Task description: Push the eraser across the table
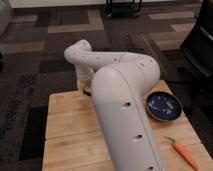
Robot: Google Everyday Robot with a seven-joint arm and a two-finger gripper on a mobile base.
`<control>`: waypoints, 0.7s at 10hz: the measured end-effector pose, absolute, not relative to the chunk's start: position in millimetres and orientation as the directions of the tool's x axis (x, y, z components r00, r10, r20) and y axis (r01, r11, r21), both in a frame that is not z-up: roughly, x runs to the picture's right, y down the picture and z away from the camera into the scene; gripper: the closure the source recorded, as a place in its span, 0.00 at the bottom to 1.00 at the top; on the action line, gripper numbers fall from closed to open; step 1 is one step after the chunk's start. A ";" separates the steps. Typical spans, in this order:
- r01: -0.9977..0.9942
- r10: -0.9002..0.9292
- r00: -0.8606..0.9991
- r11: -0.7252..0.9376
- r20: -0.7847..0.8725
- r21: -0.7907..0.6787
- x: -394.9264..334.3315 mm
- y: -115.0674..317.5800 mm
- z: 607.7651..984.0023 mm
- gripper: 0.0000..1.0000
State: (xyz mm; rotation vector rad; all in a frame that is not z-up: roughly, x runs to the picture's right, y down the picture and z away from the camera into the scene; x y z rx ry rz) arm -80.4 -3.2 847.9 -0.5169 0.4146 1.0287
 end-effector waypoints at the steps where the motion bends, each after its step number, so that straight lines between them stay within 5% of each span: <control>1: -0.891 0.705 0.450 0.400 -0.548 -0.217 -75.7 4.9 843.0 0.35; 7: -0.899 0.724 0.436 0.381 -0.535 -0.217 -71.1 9.4 839.1 0.35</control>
